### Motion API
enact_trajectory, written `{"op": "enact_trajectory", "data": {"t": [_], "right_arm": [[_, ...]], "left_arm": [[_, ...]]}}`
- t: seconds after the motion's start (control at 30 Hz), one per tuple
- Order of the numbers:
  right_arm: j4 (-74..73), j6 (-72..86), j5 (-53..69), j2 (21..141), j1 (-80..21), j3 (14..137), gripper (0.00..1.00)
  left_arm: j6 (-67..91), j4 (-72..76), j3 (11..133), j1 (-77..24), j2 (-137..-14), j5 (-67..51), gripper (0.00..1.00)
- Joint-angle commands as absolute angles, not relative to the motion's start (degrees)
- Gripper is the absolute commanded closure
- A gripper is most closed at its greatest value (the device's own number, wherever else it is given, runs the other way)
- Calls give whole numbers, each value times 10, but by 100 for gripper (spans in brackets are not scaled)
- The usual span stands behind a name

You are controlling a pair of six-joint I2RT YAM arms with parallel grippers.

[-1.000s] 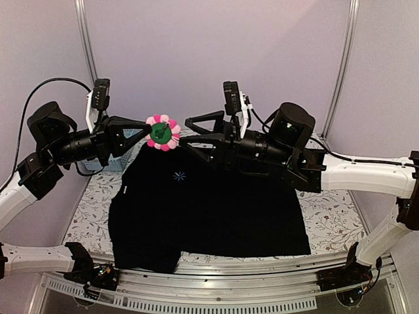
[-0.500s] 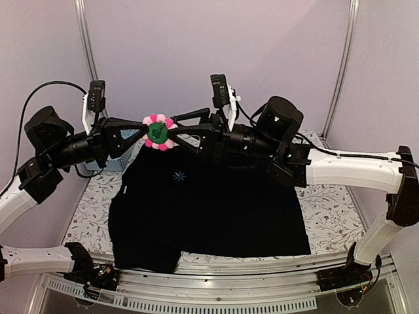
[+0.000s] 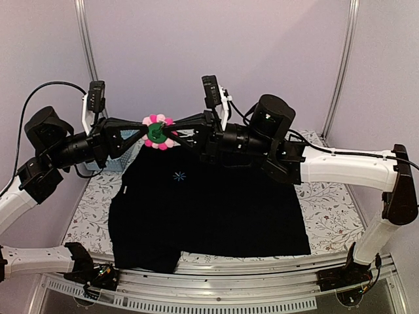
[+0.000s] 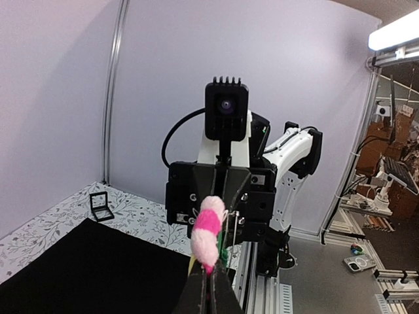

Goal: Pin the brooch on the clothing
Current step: Pass from the left arm to the right

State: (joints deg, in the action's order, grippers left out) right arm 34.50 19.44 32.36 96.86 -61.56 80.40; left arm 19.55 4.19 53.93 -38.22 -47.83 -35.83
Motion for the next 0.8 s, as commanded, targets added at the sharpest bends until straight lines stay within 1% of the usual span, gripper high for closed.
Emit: {"op": "enact_trajectory", "data": {"t": [0.0, 0.03, 0.07, 0.13, 0.17, 0.23, 0.3, 0.4, 0.5, 0.6, 0.77], "right_arm": [[215, 147, 362, 950, -614, 835, 100], [159, 113, 367, 943, -613, 850, 100], [101, 83, 374, 938, -611, 864, 100], [-5, 24, 378, 930, -611, 891, 100], [-58, 7, 373, 931, -612, 907, 100], [-136, -31, 359, 939, -612, 941, 100], [-175, -40, 360, 948, -611, 954, 100], [-162, -37, 375, 948, -611, 947, 100], [-158, -33, 370, 952, -611, 950, 100], [-150, -33, 379, 956, -611, 949, 100], [-144, -32, 383, 957, -613, 949, 100]], "left_arm": [[135, -22, 533, -374, -472, -367, 86], [107, -48, 533, -373, -468, -369, 73], [82, -66, 530, -373, -465, -371, 66], [49, -87, 523, -372, -457, -371, 54], [40, -92, 521, -372, -456, -371, 52], [34, -97, 521, -372, -459, -373, 51], [28, -106, 524, -372, -465, -375, 51], [32, -110, 523, -373, -475, -373, 51], [44, -100, 523, -379, -483, -387, 48], [44, -106, 524, -388, -494, -387, 48], [44, -110, 514, -406, -503, -387, 56]]}}
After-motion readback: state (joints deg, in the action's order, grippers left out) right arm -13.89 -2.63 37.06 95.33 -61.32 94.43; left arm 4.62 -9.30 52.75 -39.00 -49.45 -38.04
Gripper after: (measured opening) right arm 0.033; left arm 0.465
